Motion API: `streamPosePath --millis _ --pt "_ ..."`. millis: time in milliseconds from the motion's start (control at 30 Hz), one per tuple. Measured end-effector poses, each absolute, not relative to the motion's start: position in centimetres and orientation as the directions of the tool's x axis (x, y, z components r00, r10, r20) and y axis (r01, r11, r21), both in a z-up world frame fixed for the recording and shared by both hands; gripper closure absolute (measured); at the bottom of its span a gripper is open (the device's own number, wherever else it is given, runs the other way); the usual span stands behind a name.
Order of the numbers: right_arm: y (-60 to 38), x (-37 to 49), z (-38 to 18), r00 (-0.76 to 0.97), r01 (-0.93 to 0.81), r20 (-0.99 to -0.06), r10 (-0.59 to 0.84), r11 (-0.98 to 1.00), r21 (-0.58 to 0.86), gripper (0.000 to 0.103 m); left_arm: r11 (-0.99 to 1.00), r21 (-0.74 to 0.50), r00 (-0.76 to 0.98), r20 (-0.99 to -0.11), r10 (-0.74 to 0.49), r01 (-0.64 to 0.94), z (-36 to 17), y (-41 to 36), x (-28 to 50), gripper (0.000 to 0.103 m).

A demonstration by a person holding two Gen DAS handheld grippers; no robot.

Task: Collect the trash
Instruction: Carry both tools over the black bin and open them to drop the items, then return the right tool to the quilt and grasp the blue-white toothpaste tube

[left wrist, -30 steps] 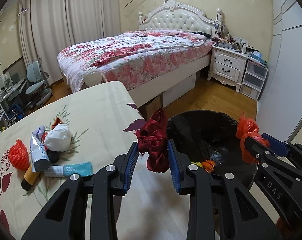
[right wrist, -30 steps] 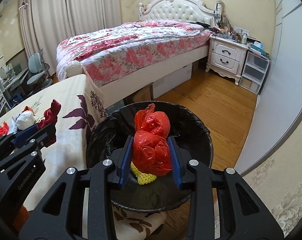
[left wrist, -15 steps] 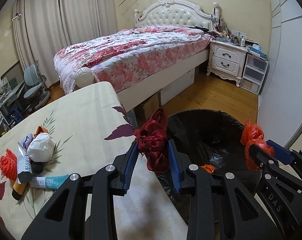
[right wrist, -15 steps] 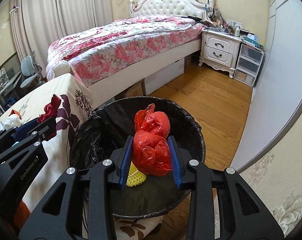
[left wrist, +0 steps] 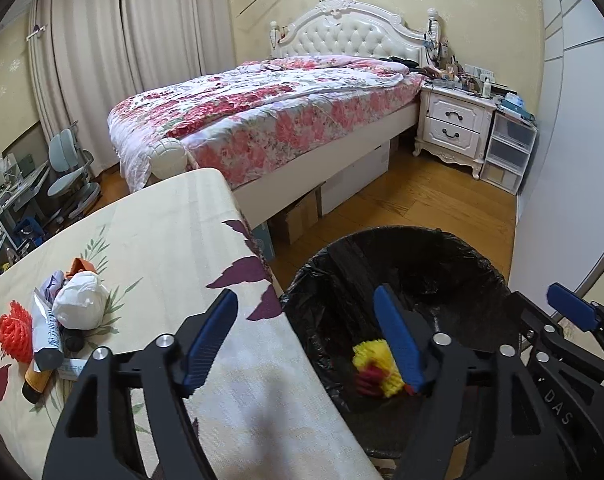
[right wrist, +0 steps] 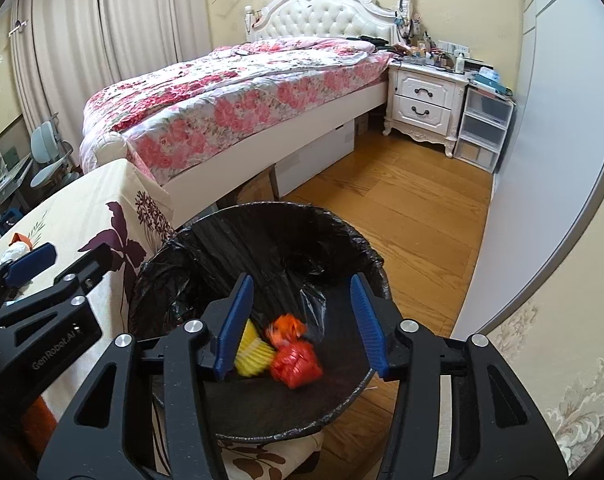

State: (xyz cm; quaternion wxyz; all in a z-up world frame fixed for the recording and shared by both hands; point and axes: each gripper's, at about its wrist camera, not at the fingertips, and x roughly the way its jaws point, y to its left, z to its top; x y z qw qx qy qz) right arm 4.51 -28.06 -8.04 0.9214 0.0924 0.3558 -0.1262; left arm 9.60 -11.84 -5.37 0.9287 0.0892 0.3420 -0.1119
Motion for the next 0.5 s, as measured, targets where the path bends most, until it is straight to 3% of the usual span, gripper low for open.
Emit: streamPosePath --millis 100,200,500 --pt "-28.1 4.2 -7.8 0.714 0.316 -0.675 -0.186 0.946 0.073 0.041 0.966 0.093 0.757 -0.641 -0.128 0.242 -4.9 -11.0 9.5 0.023" --pt "-27.8 4.1 -7.5 0.719 0.314 -0.671 -0.181 0.946 0.08 0.021 0.973 0.103 0.774 -0.625 -0.1 0.208 -4.4 -9.8 9.2 0.02" --pt "-24.3 4.2 -6.5 0.744 0.22 -0.661 -0.094 0.969 0.11 0.016 0.99 0.102 0.769 -0.639 -0.011 0.098 -4.0 -4.1 7.6 0.02"
